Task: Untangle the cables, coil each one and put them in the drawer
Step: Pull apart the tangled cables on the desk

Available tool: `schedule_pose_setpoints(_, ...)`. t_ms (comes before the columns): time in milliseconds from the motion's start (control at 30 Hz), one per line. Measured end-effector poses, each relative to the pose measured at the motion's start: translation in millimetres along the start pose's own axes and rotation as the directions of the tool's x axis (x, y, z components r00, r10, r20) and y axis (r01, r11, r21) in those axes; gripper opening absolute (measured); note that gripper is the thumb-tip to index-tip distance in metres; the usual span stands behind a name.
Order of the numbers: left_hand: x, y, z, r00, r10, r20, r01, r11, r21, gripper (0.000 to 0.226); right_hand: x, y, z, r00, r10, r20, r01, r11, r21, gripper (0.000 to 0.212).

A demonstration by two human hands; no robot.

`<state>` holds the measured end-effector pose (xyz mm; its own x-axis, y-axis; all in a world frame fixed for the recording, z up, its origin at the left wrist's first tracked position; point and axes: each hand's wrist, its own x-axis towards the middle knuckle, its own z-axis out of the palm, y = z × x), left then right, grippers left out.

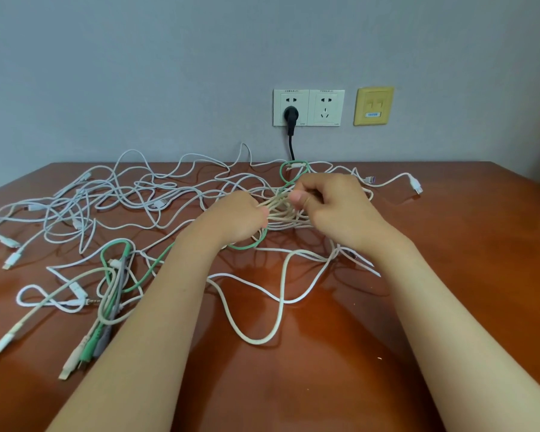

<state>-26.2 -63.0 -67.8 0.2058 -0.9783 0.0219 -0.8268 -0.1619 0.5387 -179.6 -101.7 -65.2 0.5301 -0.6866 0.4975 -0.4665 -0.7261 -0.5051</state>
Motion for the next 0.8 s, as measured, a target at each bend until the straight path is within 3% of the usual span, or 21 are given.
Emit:
schedule_pose_setpoints(100, -3.5, 1.2, -0.4, 0.989, 0.085, 0.119, -0.084, 0.996, -0.014, 0.036, 1.1, 3.8, -2.7, 0.999, 0.021, -0.043, -0.018, 0.996, 0.083, 0.03)
schedule_pose_setpoints(433, -7.6, 10.1, -1.3, 0.944, 0.222, 0.244, -0.258, 0.958, 0.126, 0.034, 4.3, -2.3, -4.7, 1.0, 0.008, -0.004, -0.006, 0.96, 0.28, 0.033)
schedule_pose_setpoints(600, -7.8, 14.4, 1.6, 0.906, 0.395, 0.152, -0.39, 0.918, -0.066, 0.034, 3.5, 13.1, -11.8, 0.989, 0.146, -0.034, -0.117, 0.893, 0.435, 0.032)
schedule_pose_setpoints(667, -9.6, 15.3, 5.2, 0.902, 0.41, 0.134, -0.381, 0.903, -0.2, 0.035, 1.5, 19.1, -9.6, 0.973, 0.224, 0.053, -0.217, 0.814, 0.538, 0.028)
schedule_pose_setpoints(733, -11.3, 17.0, 10.9, 0.906, 0.41, 0.109, -0.344, 0.86, -0.377, 0.036, -1.4, 25.6, -4.4, 0.935, 0.301, 0.19, -0.348, 0.664, 0.661, 0.025)
schedule_pose_setpoints(800, -11.6, 20.0, 13.6, 0.921, 0.389, 0.034, -0.333, 0.827, -0.454, 0.033, -2.5, 29.7, 2.2, 0.899, 0.34, 0.275, -0.432, 0.586, 0.686, 0.028)
